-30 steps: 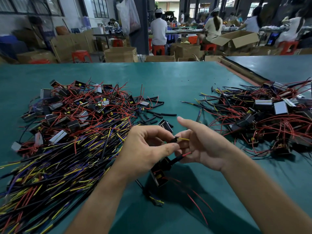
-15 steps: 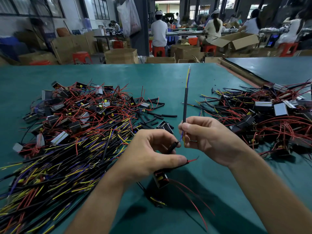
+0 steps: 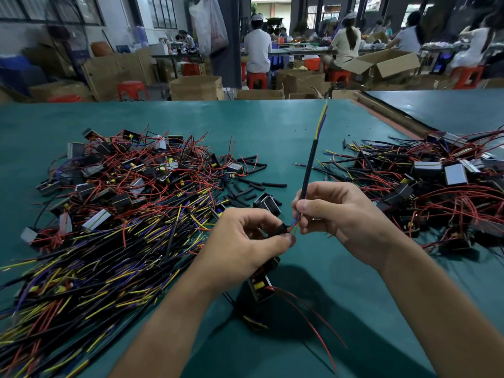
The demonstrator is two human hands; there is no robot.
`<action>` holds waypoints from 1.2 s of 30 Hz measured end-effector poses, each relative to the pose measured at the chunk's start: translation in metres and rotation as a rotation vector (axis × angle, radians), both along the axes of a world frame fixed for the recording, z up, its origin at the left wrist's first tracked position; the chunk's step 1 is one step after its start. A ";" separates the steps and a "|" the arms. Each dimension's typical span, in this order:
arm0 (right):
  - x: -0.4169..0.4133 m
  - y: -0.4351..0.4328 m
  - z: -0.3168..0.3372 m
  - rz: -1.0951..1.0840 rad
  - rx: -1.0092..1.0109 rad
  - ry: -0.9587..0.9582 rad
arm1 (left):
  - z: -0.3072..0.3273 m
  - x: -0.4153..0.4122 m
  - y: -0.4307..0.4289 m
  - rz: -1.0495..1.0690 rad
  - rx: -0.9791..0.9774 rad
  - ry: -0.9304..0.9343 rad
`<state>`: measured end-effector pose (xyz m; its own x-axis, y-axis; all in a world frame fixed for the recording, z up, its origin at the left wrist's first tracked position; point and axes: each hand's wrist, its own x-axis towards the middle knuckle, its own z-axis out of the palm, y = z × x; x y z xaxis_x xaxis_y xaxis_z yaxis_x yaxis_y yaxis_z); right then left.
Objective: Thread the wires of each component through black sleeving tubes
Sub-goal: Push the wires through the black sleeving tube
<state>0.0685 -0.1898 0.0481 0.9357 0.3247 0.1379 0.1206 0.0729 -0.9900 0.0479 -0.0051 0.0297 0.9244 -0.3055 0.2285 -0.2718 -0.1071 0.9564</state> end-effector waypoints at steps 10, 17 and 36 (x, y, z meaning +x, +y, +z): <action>-0.003 0.001 -0.001 0.029 -0.036 -0.094 | 0.000 0.002 0.000 0.034 -0.044 0.019; -0.007 0.006 0.001 0.009 -0.075 -0.128 | 0.000 0.000 -0.001 0.031 -0.095 -0.009; -0.007 0.014 0.001 -0.113 -0.309 -0.305 | 0.008 0.002 0.009 0.122 -0.114 0.045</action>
